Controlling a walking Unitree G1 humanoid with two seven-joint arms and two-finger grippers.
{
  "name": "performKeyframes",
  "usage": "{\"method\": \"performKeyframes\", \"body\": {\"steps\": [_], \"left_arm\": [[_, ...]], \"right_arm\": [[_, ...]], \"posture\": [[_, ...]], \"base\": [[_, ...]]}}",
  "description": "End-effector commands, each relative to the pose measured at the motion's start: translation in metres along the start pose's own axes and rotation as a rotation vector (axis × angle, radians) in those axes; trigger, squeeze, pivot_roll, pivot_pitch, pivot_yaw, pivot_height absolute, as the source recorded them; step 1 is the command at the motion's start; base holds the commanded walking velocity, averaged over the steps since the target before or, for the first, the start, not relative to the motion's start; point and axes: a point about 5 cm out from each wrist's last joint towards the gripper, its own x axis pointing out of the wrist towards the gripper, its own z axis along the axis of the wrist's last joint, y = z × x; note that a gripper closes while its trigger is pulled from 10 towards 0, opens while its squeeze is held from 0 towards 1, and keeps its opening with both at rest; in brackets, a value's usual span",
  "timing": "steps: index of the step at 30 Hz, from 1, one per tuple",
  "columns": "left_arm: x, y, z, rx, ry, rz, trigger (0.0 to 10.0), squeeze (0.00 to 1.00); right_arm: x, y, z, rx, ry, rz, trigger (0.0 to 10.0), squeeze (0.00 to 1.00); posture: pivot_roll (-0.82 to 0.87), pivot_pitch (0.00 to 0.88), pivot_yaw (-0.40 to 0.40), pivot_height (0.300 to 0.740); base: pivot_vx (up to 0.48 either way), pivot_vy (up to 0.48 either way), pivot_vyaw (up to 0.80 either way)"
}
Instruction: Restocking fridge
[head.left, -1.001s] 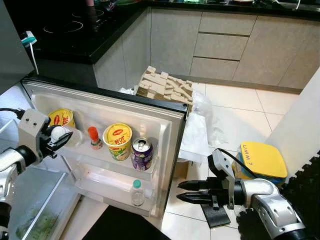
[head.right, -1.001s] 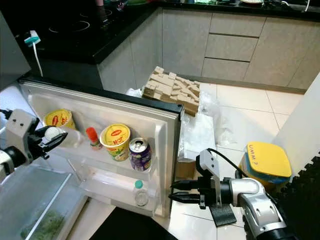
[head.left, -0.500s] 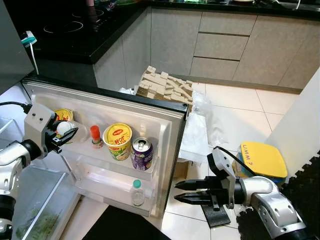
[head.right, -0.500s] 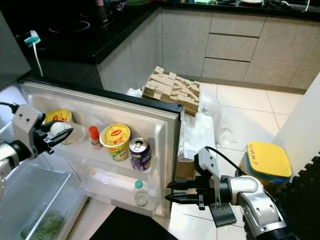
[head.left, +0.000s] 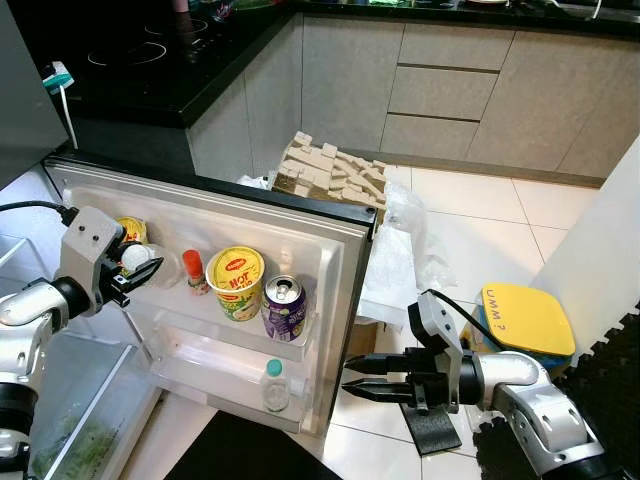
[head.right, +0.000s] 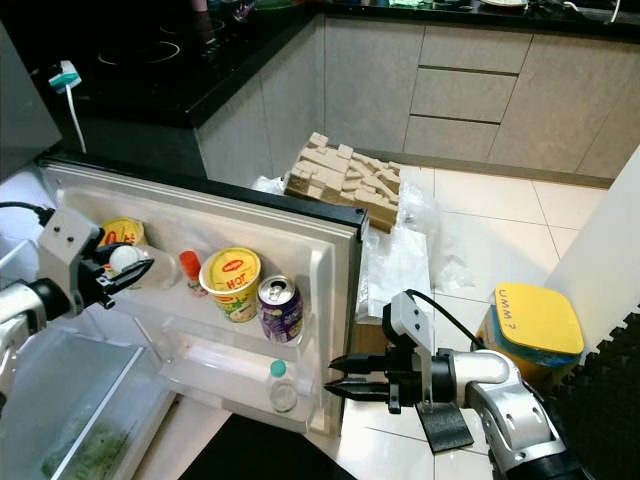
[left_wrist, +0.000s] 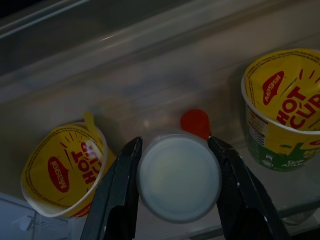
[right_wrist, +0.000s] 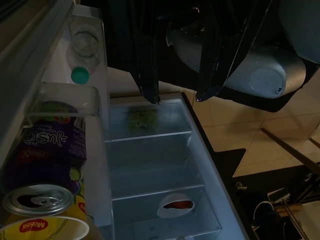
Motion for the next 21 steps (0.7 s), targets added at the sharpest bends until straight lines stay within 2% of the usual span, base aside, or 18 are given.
{"method": "performKeyframes", "body": {"steps": [1,7,18,21], "left_arm": [[0.002,0.001,0.006,0.038,-0.02,-0.003,10.0,0.0],[0.003,0.004,0.005,0.089,0.017,0.007,10.0,0.0],[0.01,0.007,0.009,0.152,0.003,0.077,10.0,0.0],[0.015,0.0,0.007,0.146,-0.007,0.053,10.0,0.0]], "right_arm": [[0.0,-0.002,0.0,0.011,-0.001,-0.011,10.0,0.0],[0.001,-0.002,0.001,0.009,-0.009,-0.014,10.0,0.0],[0.001,-0.001,0.002,0.008,-0.019,-0.016,10.0,0.0],[0.001,-0.002,0.002,0.006,-0.017,-0.017,10.0,0.0]], "posture": [[-0.06,0.0,0.031,0.74],[-0.06,0.0,0.032,0.74],[-0.06,0.0,0.031,0.74],[-0.06,0.0,0.031,0.74]], "base": [[0.0,0.0,0.0],[0.0,0.0,0.0],[0.0,0.0,0.0],[0.0,0.0,0.0]]}}
